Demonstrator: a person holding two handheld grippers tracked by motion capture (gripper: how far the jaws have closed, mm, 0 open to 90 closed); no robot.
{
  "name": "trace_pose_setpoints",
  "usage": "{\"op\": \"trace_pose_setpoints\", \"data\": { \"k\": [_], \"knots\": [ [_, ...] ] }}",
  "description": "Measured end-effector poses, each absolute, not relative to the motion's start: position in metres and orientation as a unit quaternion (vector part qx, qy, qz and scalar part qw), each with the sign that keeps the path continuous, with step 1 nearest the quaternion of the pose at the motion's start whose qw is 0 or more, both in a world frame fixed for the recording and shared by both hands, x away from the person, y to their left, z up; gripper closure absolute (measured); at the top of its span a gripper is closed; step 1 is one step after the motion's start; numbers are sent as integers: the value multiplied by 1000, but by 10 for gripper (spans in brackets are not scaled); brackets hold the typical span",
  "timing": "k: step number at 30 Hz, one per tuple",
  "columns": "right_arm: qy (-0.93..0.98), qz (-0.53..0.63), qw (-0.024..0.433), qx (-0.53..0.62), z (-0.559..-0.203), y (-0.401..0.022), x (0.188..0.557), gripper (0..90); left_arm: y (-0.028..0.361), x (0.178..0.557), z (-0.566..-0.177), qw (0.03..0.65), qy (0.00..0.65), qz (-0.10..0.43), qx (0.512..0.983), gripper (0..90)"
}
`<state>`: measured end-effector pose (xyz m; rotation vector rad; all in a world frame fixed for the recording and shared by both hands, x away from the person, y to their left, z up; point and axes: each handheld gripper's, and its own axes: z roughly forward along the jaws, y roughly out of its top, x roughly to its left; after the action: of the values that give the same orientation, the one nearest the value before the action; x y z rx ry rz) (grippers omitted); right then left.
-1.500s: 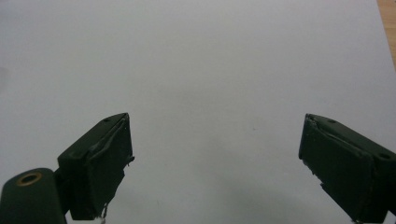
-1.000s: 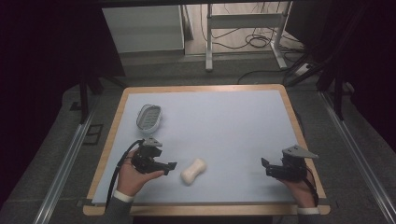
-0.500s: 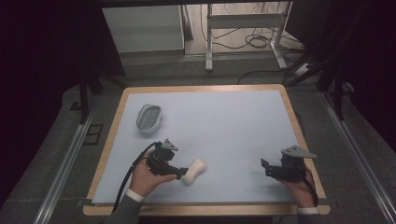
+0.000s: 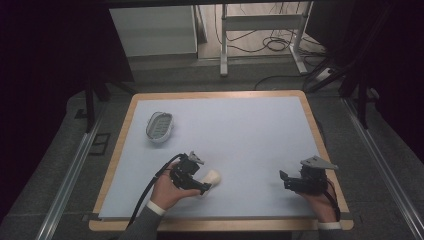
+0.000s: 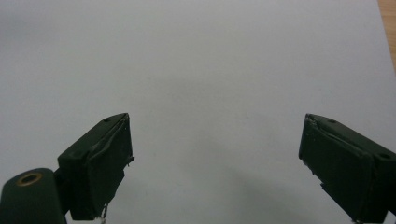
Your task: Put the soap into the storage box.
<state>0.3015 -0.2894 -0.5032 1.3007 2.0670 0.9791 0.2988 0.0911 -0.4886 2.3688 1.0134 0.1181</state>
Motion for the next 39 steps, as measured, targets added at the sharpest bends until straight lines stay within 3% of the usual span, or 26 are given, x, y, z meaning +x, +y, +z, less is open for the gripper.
{"op": "trace_pose_setpoints", "data": {
  "k": [18,30,39],
  "knots": [
    [764,356,249,477,-504,-290,302,95,67,307,-502,232,368,48,899,298],
    [763,353,252,479,-504,-290,302,95,62,307,-510,212,363,56,906,491],
    [761,353,255,480,-504,-292,302,94,66,308,-508,210,358,65,907,496]
  ]
}}
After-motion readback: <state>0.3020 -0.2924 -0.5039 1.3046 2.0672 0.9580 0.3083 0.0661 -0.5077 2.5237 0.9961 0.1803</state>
